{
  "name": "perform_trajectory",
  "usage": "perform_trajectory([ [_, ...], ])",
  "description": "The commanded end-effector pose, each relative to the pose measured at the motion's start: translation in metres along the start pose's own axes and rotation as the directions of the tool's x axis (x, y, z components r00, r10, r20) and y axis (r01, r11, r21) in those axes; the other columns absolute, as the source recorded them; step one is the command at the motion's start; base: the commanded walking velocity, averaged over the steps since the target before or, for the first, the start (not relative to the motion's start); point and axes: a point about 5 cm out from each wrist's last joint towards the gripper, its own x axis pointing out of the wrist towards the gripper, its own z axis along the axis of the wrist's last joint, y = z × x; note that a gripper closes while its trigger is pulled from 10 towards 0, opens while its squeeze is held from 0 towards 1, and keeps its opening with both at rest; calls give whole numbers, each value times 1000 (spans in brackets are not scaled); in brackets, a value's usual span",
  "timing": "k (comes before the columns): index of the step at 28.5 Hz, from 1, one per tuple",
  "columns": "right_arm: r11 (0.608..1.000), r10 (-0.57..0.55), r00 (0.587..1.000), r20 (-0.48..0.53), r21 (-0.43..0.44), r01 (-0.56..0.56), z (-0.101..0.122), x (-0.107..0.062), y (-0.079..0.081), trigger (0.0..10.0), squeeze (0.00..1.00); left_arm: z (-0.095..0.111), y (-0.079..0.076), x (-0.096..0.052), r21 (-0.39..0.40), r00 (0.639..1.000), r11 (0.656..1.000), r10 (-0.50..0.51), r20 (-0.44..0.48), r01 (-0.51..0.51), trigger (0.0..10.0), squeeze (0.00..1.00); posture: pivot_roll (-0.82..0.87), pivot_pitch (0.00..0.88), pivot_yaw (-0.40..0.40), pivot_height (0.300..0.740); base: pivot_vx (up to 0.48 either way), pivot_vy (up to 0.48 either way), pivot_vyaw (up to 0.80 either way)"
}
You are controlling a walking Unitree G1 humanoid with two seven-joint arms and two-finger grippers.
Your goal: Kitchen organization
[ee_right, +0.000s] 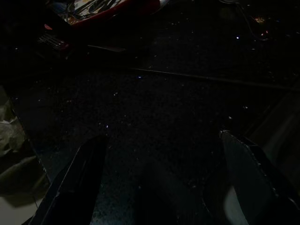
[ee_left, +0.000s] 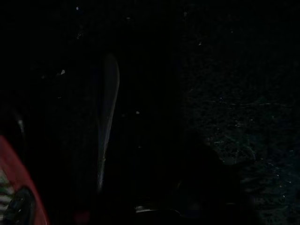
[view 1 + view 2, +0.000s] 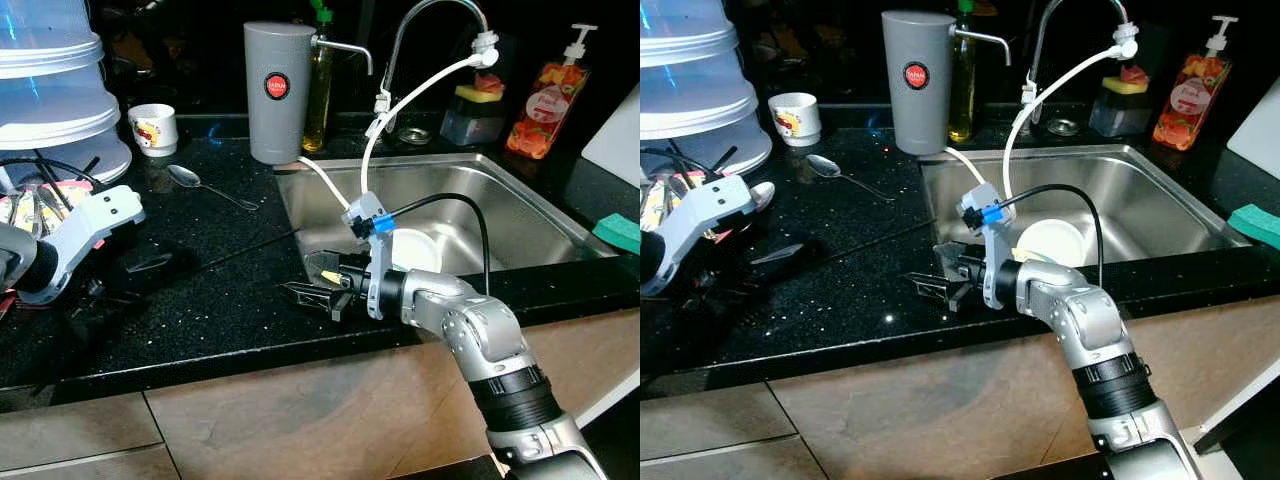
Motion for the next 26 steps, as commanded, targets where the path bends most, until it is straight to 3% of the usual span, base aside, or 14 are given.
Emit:
perform_trajectory([
  [1, 1000, -2, 1000, -13, -12, 2, -3, -1, 1, 10000, 0, -7, 4, -1, -6, 998, 999, 37, -53, -37, 0, 0, 126, 60, -48, 740, 0, 0, 0],
  [10, 1000, -20, 1000, -14, -15, 20, -4, -1, -1, 10000, 0, 3, 19, 2, -4, 985, 985, 173, 25, -173, 0, 0, 127, 65, -50, 740, 0, 0, 0],
  [16, 999, -28, 1000, -14, -16, 28, -3, -1, -2, 10000, 0, 15, 27, 8, -38, 962, 970, 242, 126, -239, 0, 0, 126, 69, -49, 740, 0, 0, 0],
  [21, 999, -32, 999, -15, -18, 32, -4, -2, -3, 10000, 0, 28, 27, 15, -79, 948, 972, 235, 216, -223, 0, 0, 126, 69, -49, 740, 0, 0, 0],
  [24, 999, -36, 999, -19, -21, 36, -4, -2, -4, 10000, 0, 49, 21, 24, -148, 910, 977, 199, 365, -155, 0, 0, 120, 73, -47, 740, 0, 0, 0],
  [25, 999, -36, 999, -19, -21, 36, -4, -2, -4, 10000, 0, 49, 21, 24, -148, 910, 977, 199, 365, -155, 0, 0, 120, 73, -47, 740, 0, 0, 0],
  [26, 999, -37, 999, -22, -25, 37, -3, -2, -4, 10000, 0, 61, 14, 28, -184, 880, 979, 161, 447, -86, 0, 0, 120, 73, -47, 740, 0, 0, 0],
])
